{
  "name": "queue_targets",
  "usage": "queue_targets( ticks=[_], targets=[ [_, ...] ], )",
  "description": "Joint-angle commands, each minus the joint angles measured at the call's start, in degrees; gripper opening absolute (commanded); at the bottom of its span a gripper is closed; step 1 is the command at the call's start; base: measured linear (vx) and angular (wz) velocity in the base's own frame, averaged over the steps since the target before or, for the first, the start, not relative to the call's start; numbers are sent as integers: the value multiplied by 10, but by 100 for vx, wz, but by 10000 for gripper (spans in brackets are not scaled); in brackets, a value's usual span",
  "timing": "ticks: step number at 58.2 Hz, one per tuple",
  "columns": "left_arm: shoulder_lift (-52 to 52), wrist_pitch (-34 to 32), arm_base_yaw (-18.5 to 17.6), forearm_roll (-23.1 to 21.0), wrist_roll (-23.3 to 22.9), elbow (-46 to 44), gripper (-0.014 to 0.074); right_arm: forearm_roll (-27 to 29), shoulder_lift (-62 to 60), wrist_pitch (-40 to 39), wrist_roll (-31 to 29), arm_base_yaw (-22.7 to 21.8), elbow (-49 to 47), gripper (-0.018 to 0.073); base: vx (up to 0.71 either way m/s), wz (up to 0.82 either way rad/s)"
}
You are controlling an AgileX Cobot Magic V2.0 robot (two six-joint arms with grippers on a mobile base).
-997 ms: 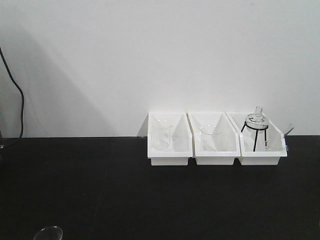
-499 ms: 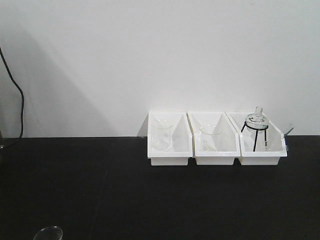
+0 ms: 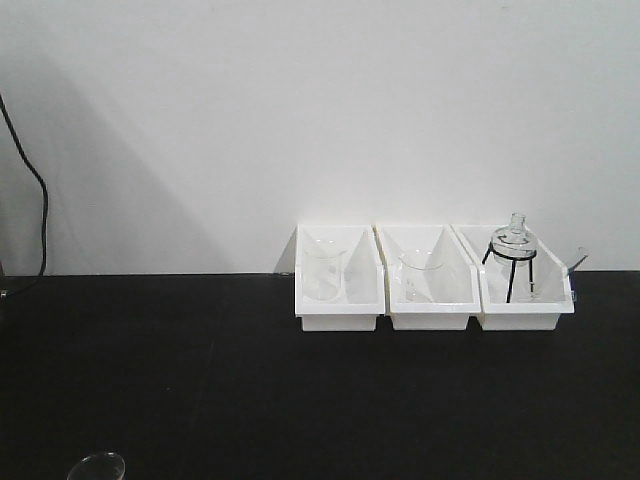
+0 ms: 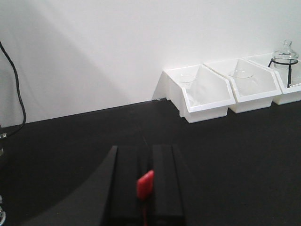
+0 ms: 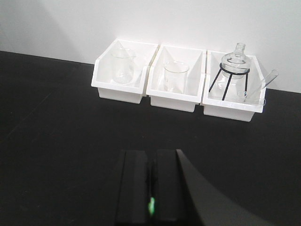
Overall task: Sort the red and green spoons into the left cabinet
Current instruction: 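Lift both spoons out of their cups and raise the arms, then drive the base away from the bench holding both spoons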
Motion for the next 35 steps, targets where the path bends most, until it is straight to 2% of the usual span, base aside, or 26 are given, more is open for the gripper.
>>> queue_targets(
  ticks=[1,35],
  targets=[
    [1,-39,0,-7,-1,-16,-3,1,-2,-43,-4,-1,-17,-3,0,0],
    [1,-40,0,-7,-1,-16,-3,1,-1,-43,-4,-1,-17,-3,-1,3]
  ],
)
